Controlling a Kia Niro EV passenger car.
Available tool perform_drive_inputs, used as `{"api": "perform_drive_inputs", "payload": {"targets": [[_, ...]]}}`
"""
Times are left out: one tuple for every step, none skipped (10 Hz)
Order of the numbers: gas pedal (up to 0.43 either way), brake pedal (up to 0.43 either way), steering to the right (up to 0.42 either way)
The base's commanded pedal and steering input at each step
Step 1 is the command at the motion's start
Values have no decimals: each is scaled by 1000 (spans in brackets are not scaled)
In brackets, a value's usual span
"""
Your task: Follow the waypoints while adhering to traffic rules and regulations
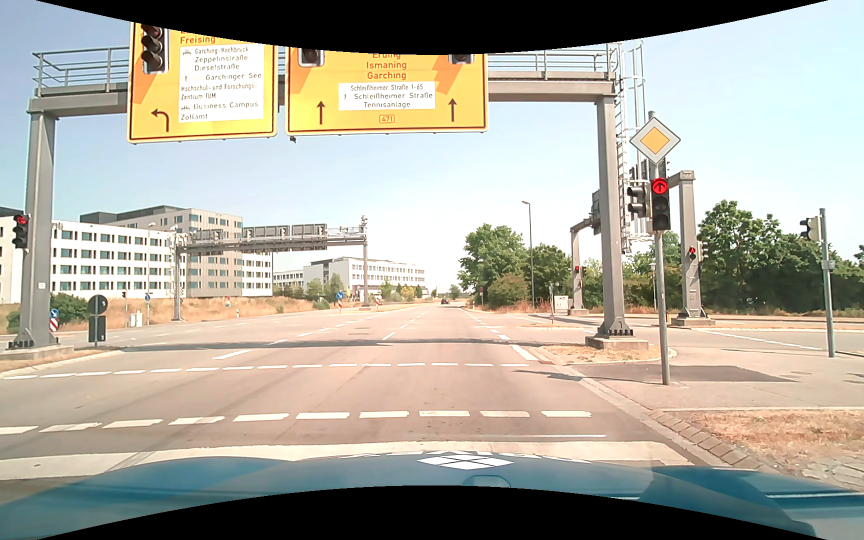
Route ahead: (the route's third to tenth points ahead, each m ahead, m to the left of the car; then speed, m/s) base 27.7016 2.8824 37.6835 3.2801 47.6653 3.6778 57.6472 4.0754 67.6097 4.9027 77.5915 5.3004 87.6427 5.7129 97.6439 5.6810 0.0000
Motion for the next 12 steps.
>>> {"api": "perform_drive_inputs", "payload": {"targets": [[0,299,2],[0,299,2],[0,299,2],[0,299,2],[0,299,2],[0,299,2],[0,299,2],[0,299,2],[0,299,2],[0,299,2],[0,299,2],[0,299,2]]}}
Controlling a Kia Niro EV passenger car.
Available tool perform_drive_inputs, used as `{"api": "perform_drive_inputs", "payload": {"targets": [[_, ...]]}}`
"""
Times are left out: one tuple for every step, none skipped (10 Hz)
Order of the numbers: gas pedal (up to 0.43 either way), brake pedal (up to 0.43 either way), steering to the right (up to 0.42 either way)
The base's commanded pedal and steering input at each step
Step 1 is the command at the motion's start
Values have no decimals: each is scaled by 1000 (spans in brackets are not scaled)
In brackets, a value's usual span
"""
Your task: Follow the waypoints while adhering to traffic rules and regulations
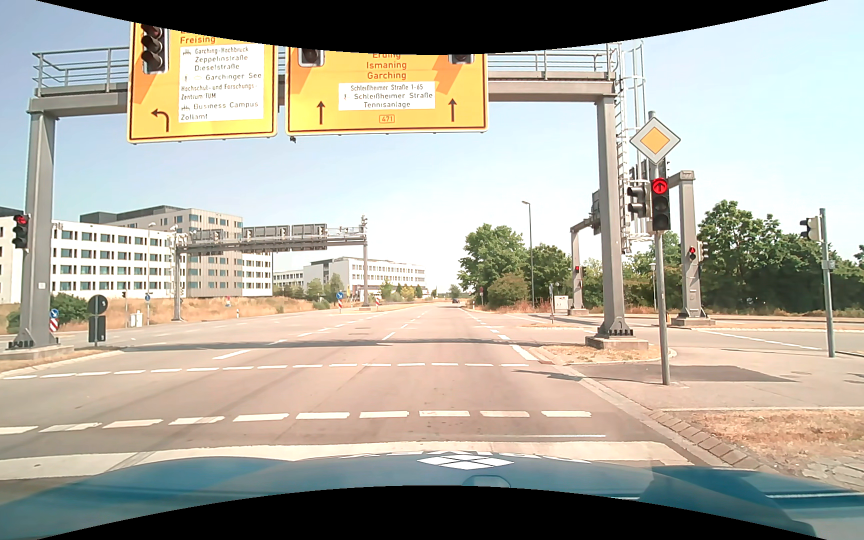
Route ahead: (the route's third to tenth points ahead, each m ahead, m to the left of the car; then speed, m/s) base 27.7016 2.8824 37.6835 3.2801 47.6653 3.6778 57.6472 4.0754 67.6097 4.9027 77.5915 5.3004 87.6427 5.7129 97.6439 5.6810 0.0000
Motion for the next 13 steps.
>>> {"api": "perform_drive_inputs", "payload": {"targets": [[0,299,2],[0,299,2],[0,299,2],[0,299,2],[0,299,2],[0,299,2],[0,299,2],[0,299,2],[0,299,2],[0,299,2],[0,299,2],[0,299,2],[0,299,2]]}}
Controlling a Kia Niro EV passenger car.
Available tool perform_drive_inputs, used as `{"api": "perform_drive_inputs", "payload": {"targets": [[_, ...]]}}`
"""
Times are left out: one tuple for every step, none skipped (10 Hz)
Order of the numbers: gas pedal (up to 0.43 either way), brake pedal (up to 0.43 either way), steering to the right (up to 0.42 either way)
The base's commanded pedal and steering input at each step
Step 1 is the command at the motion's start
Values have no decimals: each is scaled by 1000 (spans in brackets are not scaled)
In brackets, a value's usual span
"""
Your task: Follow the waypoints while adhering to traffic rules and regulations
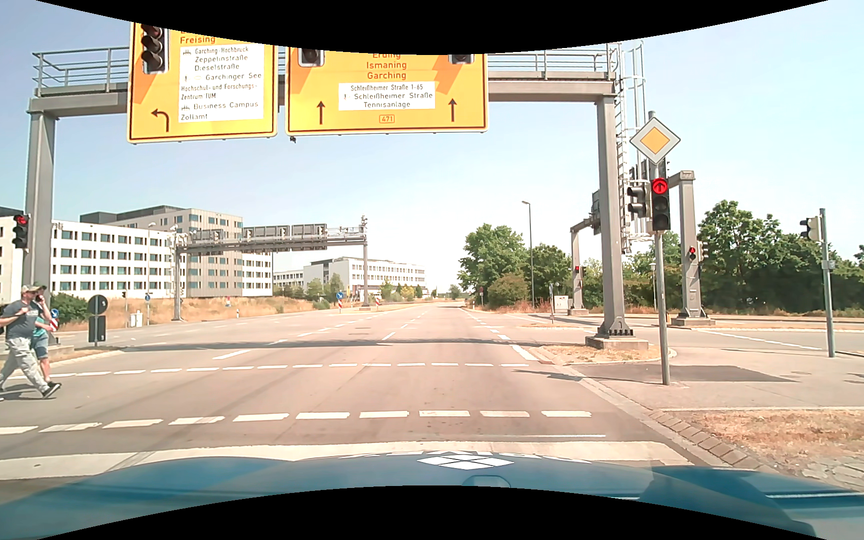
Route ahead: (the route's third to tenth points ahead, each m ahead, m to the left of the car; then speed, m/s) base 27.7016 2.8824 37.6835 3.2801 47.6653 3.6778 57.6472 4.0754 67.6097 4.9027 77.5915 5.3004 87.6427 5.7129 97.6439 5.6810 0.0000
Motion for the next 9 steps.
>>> {"api": "perform_drive_inputs", "payload": {"targets": [[0,299,2],[0,299,2],[0,299,2],[0,299,2],[0,299,2],[0,299,2],[0,299,2],[0,299,2],[0,299,2]]}}
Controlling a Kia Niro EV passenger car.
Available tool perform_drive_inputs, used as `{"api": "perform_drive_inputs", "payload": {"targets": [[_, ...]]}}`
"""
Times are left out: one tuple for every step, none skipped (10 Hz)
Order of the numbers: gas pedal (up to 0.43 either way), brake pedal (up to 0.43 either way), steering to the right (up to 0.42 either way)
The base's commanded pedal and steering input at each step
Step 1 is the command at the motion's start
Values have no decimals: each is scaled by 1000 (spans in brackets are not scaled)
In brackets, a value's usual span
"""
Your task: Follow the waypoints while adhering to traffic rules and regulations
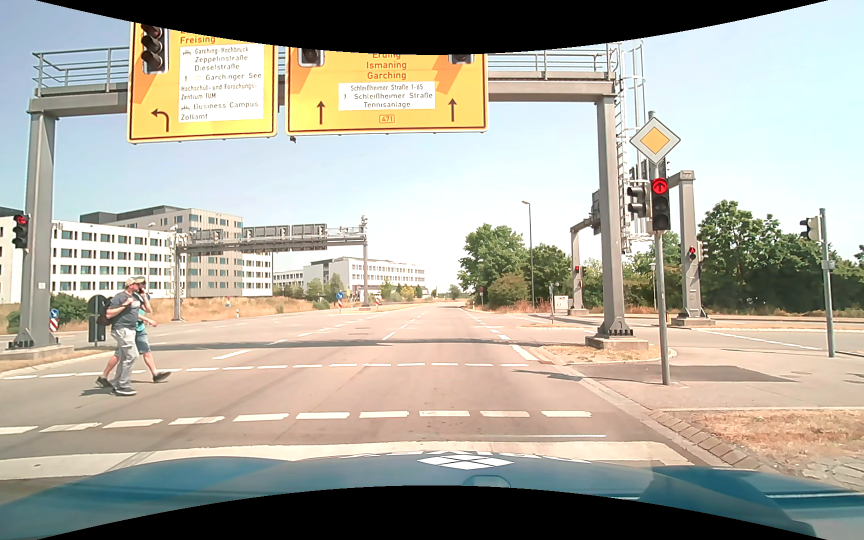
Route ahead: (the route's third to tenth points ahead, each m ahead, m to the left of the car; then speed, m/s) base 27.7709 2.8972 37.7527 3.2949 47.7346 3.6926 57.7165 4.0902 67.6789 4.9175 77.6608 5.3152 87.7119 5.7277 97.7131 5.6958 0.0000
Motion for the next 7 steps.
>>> {"api": "perform_drive_inputs", "payload": {"targets": [[0,299,2],[0,299,2],[0,299,2],[0,299,2],[0,299,2],[0,299,2],[0,299,2]]}}
